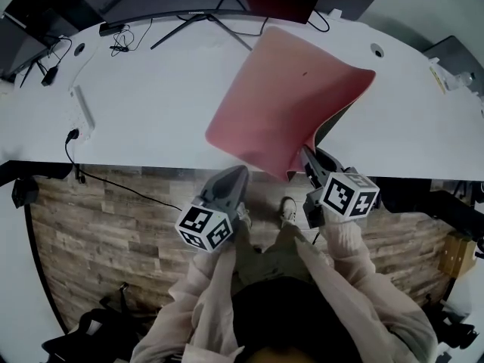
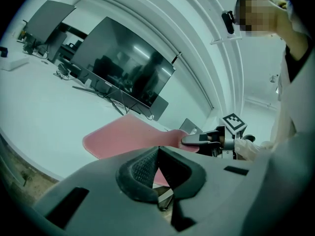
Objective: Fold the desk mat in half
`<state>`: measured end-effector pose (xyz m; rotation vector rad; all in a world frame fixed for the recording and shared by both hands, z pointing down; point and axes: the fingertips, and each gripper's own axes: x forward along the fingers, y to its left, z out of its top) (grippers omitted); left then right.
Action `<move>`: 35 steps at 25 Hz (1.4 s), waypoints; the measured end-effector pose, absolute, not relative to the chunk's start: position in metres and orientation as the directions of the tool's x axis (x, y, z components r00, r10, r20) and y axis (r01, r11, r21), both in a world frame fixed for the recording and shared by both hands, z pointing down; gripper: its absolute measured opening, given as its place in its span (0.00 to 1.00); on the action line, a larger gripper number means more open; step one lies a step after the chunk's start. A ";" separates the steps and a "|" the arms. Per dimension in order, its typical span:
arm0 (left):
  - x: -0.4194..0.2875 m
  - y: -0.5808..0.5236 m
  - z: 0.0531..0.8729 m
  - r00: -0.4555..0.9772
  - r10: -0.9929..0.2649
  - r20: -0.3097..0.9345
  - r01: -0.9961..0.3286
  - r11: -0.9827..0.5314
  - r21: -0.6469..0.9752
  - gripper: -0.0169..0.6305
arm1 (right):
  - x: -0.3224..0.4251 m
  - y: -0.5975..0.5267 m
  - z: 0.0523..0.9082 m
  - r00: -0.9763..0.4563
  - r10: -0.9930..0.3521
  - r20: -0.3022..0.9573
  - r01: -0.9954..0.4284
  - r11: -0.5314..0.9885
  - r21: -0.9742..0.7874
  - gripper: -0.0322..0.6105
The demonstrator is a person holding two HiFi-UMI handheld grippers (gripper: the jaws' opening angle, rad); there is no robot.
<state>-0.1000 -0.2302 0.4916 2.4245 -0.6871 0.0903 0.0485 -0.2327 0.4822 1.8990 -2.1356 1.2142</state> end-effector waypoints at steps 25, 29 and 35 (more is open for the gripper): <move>-0.163 -0.252 0.488 0.753 -0.619 0.225 -0.629 -0.576 0.522 0.07 | -0.079 -0.276 0.510 -0.596 -0.523 0.609 -0.797 0.292 -0.529 0.12; -0.171 -0.252 0.491 0.736 -0.636 0.231 -0.645 -0.556 0.523 0.07 | -0.087 -0.269 0.518 -0.601 -0.488 0.633 -0.798 0.326 -0.507 0.12; -0.177 -0.249 0.494 0.714 -0.660 0.235 -0.664 -0.530 0.527 0.07 | -0.099 -0.256 0.522 -0.620 -0.434 0.654 -0.784 0.381 -0.490 0.12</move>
